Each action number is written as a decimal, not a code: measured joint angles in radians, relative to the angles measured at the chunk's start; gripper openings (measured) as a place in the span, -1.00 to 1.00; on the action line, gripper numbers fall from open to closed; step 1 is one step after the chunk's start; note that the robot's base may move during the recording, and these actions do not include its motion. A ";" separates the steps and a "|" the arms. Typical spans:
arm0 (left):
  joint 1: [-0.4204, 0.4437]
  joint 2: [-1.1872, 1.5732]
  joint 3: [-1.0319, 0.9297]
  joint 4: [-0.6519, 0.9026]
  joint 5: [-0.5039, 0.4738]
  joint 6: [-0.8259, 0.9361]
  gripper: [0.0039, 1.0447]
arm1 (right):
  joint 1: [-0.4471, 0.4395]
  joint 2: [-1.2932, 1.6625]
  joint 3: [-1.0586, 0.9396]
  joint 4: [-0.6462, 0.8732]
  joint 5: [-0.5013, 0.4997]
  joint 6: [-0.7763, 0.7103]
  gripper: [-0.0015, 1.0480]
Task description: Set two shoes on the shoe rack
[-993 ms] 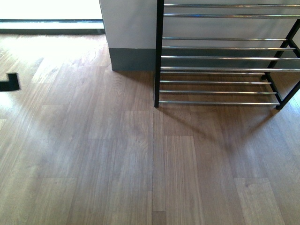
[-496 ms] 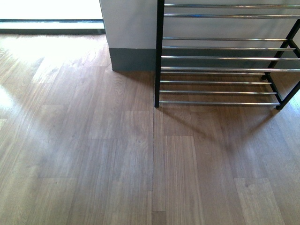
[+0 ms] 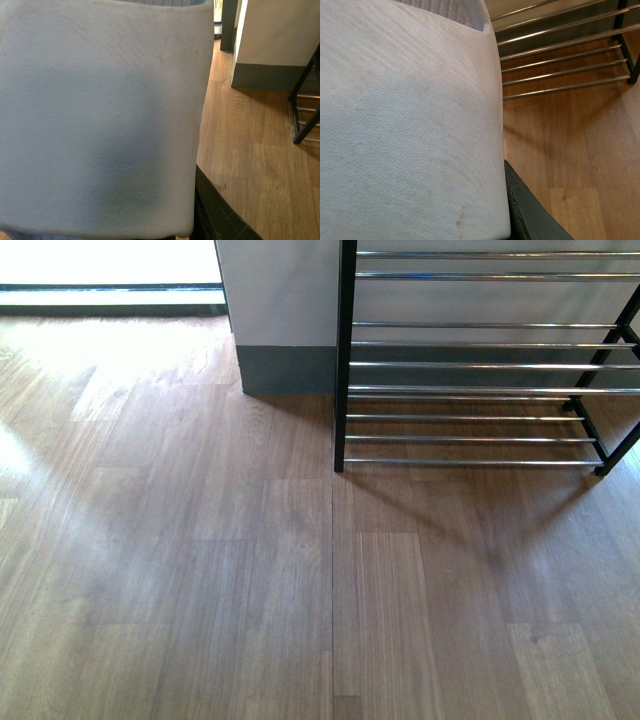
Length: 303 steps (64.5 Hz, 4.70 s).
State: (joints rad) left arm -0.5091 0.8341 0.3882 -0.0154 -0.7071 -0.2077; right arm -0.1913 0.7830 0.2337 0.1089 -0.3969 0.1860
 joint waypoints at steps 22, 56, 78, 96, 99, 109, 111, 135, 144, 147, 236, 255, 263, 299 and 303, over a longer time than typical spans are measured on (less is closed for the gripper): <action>0.001 0.000 -0.001 0.000 -0.002 0.000 -0.97 | 0.000 0.000 0.000 0.000 -0.004 0.000 -0.97; 0.001 0.000 -0.001 0.000 0.000 0.000 -0.97 | 0.000 0.002 0.000 0.000 -0.003 0.000 -0.97; 0.001 0.000 -0.001 0.000 -0.001 0.000 -0.97 | 0.000 0.001 0.000 0.000 -0.003 0.000 -0.97; 0.001 0.000 -0.001 0.000 0.000 0.000 -0.97 | 0.000 0.001 0.000 0.000 -0.003 0.000 -0.97; 0.000 0.000 -0.002 0.000 0.000 0.000 -0.97 | 0.000 0.001 -0.001 -0.001 -0.003 0.000 -0.97; 0.000 0.000 -0.002 -0.001 0.000 0.000 -0.97 | 0.000 0.001 -0.002 -0.001 -0.003 0.000 -0.97; 0.001 0.000 -0.002 -0.001 0.000 0.000 -0.97 | 0.000 0.001 -0.002 -0.001 -0.003 0.000 -0.97; 0.000 0.000 -0.002 -0.001 -0.001 0.000 -0.97 | 0.000 0.001 -0.001 -0.001 -0.003 0.000 -0.97; 0.000 0.000 -0.002 -0.001 0.000 0.000 -0.97 | 0.000 0.001 -0.001 -0.001 -0.003 0.000 -0.97; 0.000 0.000 -0.002 -0.001 0.000 0.000 -0.97 | 0.000 0.001 -0.001 -0.001 -0.003 0.000 -0.97; 0.000 0.000 -0.002 -0.001 0.000 0.000 -0.97 | 0.439 1.227 0.875 0.149 0.732 -0.250 -0.97; 0.000 0.000 -0.002 -0.001 0.000 0.000 -0.97 | 0.401 1.407 1.043 0.090 0.785 -0.340 -0.97; 0.000 0.000 -0.002 -0.001 0.000 0.000 -0.97 | 0.392 1.463 1.109 0.068 0.801 -0.366 -0.97; 0.000 0.000 -0.002 -0.001 0.000 0.000 -0.97 | 0.358 1.635 1.284 0.063 0.869 -0.444 -0.97; 0.000 0.000 -0.002 -0.001 0.000 0.000 -0.97 | 0.356 1.642 1.289 0.066 0.871 -0.448 -0.97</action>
State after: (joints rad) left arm -0.5087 0.8341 0.3862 -0.0162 -0.7074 -0.2081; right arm 0.1650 2.4252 1.5227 0.1749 0.4744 -0.2619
